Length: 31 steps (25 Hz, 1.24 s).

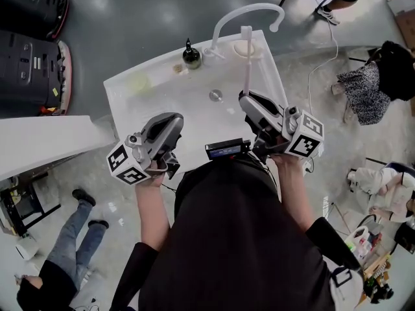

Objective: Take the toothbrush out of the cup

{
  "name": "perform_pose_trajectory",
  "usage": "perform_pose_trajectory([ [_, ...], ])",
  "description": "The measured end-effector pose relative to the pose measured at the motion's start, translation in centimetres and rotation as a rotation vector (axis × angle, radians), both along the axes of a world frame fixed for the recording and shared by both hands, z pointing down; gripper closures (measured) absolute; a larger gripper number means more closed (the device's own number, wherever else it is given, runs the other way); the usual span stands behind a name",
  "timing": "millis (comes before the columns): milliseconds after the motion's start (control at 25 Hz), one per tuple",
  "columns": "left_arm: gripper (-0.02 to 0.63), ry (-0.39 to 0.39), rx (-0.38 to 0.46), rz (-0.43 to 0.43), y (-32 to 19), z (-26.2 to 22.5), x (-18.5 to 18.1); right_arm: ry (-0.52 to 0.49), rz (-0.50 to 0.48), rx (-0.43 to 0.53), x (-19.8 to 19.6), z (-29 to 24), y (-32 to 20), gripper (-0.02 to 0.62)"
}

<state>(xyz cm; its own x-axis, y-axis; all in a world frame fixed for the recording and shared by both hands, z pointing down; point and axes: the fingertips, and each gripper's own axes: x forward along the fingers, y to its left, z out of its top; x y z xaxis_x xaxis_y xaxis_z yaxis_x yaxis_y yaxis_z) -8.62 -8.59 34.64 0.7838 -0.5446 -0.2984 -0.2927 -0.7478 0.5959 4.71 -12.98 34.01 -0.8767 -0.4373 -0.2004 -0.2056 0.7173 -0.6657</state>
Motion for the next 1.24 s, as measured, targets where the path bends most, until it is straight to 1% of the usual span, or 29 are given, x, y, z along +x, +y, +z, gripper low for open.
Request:
perform_pose_trajectory([
  [160,0.600,-0.006,-0.006,-0.003,0.06,0.07,0.03,0.001,-0.006,0.014,-0.16,-0.19,0.17,0.537],
  [1240,0.600,-0.029,-0.030,0.004,-0.03,0.43,0.71,0.036,-0.019,0.029,-0.43,0.11,0.43,0.538],
])
